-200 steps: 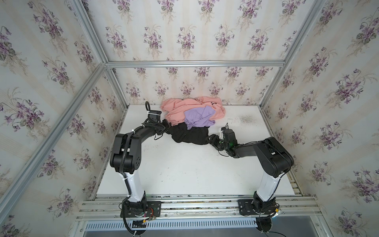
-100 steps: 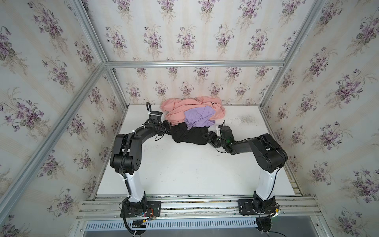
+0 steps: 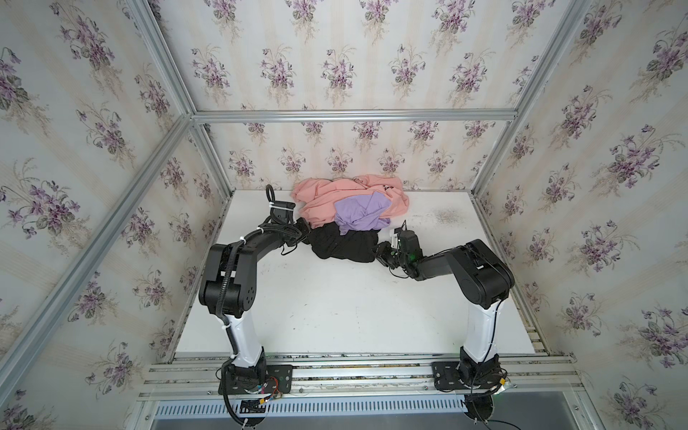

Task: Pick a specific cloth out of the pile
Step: 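Close both grippers on the black cloth's two ends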

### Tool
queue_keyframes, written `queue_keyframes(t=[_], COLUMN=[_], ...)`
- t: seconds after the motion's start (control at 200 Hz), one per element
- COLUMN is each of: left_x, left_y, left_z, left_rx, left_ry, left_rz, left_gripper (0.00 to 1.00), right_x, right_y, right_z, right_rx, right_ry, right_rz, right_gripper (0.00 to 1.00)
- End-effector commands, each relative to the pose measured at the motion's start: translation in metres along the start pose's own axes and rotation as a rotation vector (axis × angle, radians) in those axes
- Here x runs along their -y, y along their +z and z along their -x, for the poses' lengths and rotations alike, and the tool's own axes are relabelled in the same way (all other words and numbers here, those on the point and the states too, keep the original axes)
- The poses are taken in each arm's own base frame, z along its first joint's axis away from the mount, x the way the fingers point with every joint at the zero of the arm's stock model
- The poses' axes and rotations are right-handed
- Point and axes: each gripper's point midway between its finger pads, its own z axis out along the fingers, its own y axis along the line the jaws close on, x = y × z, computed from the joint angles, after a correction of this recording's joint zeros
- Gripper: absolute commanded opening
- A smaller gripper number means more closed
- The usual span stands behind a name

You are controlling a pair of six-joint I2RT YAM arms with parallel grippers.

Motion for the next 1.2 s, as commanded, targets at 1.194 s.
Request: queue_keyframes(t=[1.194], left_x=[0.031], left_y=[-0.025], left_z=[0.009], left_rx=[0.043], left_ry=[0.013], left_rz=[-0.083], left_gripper=[0.01], right_x=[-0.056], right_y=[-0.027], right_z=[0.024], right_rx=[0.063], right_ry=[-0.061], right_rz=[0.096], right_gripper=[0.05])
